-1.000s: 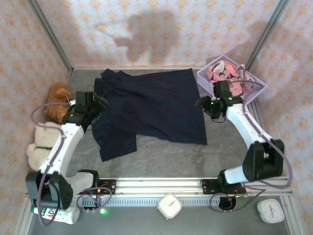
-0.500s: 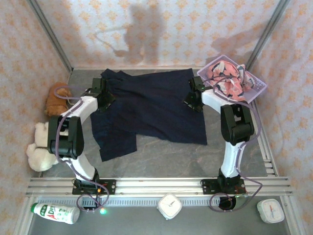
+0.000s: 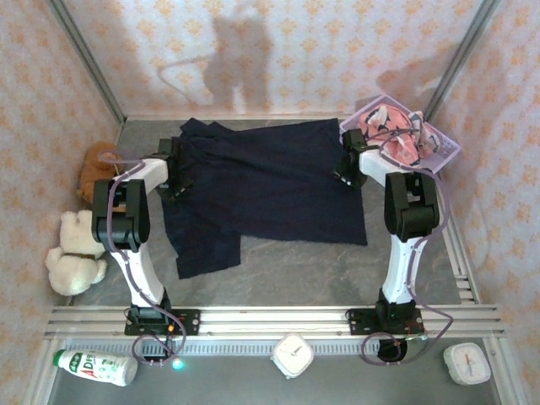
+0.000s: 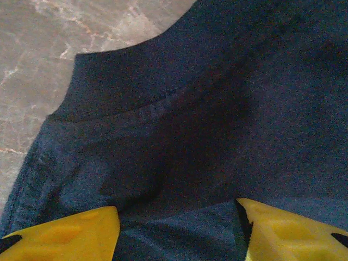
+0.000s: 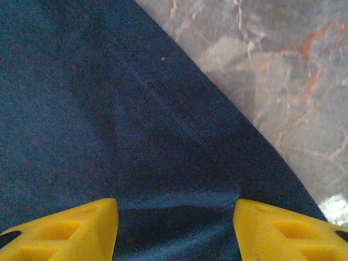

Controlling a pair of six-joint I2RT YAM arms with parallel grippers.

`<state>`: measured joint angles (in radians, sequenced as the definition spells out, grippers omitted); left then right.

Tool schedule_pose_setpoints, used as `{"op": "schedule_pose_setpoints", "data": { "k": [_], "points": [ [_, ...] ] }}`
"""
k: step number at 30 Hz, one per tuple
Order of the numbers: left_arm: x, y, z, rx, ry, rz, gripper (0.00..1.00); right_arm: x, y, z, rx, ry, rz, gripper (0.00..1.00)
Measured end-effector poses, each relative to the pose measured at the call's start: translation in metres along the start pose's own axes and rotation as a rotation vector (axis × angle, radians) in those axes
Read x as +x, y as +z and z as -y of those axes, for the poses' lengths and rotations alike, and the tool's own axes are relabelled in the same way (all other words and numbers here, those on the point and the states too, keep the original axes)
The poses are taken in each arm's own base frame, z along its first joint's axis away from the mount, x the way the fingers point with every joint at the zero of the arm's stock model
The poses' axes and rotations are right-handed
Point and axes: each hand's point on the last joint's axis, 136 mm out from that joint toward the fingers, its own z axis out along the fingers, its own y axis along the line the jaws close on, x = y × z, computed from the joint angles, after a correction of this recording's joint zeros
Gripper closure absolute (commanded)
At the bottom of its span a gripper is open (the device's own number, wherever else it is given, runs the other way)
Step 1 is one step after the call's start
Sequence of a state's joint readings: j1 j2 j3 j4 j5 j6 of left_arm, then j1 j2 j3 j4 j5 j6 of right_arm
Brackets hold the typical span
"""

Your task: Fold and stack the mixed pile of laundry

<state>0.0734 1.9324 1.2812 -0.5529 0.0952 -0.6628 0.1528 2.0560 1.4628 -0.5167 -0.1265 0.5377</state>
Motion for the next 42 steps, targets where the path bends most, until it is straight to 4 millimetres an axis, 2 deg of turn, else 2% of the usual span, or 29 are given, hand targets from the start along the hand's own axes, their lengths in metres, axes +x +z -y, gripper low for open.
{"op": "schedule_pose_setpoints", "data": {
  "k": [4,8,11,14,16,18,20,23,27,29,35,42],
  "points": [
    [0.002,-0.003,-0.001,-0.019,0.057,-0.025,0.22,-0.008,-0.005,-0.008,-0.018,-0.025,0.008,0.37],
    [0.003,-0.019,0.0,-0.019,0.116,-0.027,0.15,-0.006,-0.015,-0.015,-0.051,-0.053,-0.003,0.34],
    [0.005,-0.053,0.007,0.019,0.158,0.009,0.14,-0.003,-0.039,-0.017,-0.087,-0.073,0.003,0.32],
    [0.011,-0.098,0.014,0.093,0.187,0.082,0.14,0.007,-0.072,-0.012,-0.119,-0.092,0.012,0.3],
    [0.022,-0.122,0.009,0.132,0.187,0.117,0.13,0.017,-0.093,-0.005,-0.135,-0.104,0.013,0.28],
    [0.035,-0.133,-0.004,0.148,0.172,0.13,0.14,0.029,-0.105,0.005,-0.14,-0.111,0.007,0.26],
    [0.052,-0.135,-0.021,0.147,0.15,0.123,0.15,0.044,-0.111,0.019,-0.134,-0.115,-0.014,0.23],
    [0.085,-0.126,-0.047,0.132,0.129,0.083,0.17,0.071,-0.112,0.043,-0.107,-0.118,-0.058,0.16],
    [0.13,-0.113,-0.071,0.12,0.124,0.02,0.19,0.102,-0.113,0.07,-0.086,-0.11,-0.105,0.02],
    [0.148,-0.107,-0.082,0.116,0.118,0.0,0.21,0.113,-0.113,0.079,-0.081,-0.106,-0.123,0.01],
    [0.185,-0.098,-0.108,0.144,0.067,-0.012,0.37,0.133,-0.106,0.093,-0.064,-0.094,-0.167,0.01],
    [0.212,-0.083,-0.124,0.131,0.062,-0.047,0.46,0.141,-0.101,0.098,-0.057,-0.063,-0.187,0.02]
  ]
}}
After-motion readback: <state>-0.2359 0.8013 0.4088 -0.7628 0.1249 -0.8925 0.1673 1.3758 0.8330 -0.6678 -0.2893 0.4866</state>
